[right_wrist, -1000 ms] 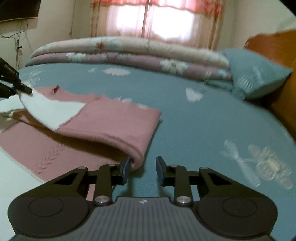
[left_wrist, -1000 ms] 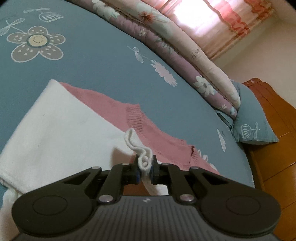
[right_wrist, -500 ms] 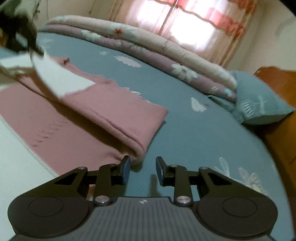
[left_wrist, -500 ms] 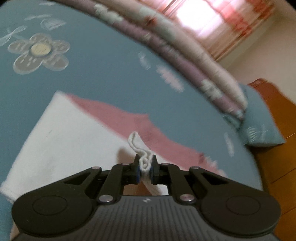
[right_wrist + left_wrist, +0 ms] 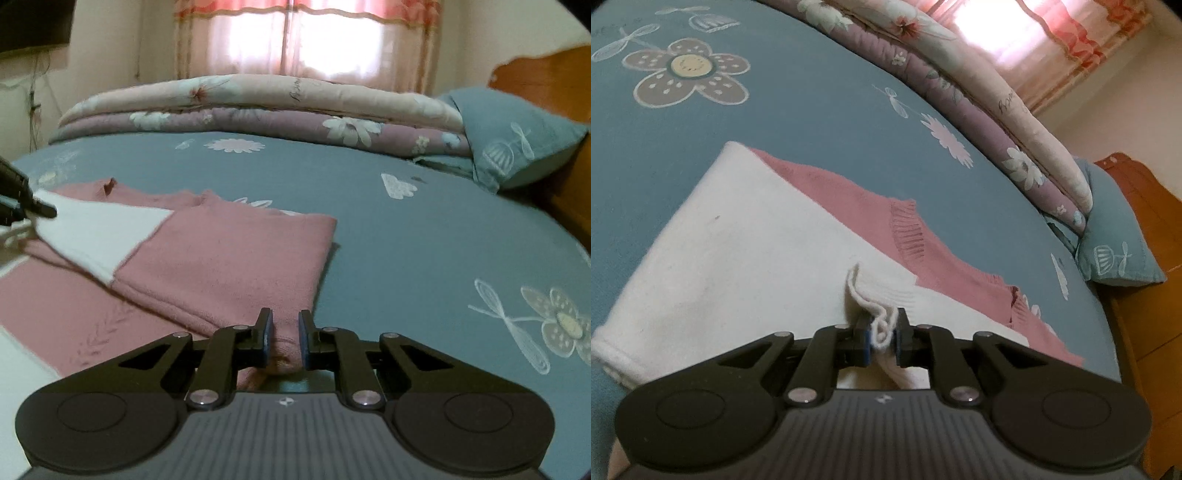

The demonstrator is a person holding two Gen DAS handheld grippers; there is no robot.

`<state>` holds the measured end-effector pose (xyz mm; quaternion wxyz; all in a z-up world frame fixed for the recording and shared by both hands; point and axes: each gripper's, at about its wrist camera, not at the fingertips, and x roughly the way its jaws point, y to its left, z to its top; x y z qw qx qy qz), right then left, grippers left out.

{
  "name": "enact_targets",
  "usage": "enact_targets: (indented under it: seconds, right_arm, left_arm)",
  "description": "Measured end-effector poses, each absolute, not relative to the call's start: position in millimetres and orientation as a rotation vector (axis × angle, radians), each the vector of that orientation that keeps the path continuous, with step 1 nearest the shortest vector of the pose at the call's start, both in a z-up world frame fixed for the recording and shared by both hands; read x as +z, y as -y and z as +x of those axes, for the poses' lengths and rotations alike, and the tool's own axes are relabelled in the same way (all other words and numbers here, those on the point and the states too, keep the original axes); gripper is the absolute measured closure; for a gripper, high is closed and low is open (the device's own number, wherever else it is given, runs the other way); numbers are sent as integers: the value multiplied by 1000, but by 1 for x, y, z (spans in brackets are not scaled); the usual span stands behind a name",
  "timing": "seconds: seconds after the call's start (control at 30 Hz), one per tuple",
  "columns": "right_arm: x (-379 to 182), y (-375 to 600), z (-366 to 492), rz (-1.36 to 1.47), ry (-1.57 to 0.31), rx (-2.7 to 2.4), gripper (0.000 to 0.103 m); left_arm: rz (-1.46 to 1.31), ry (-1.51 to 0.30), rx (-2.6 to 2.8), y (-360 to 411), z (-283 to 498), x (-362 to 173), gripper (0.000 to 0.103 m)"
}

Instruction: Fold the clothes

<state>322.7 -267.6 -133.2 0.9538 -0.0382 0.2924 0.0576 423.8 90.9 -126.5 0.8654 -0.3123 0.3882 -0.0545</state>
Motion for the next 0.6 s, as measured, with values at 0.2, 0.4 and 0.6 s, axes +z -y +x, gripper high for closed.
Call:
enact_targets:
  seconds: [0.2, 0.4, 0.6]
  right_arm:
    - [-133, 266, 324, -70, -596, 112, 85]
    - [-132, 270, 324, -26, -602, 111, 84]
    - [-133, 270, 325, -22, -604, 108, 83]
  left_arm:
    - [-643, -789, -67, -106, 411, -108, 87]
    - [-662, -704, -94, -109, 406, -78, 75]
    - [-713, -758, -256, -68, 422, -100, 70]
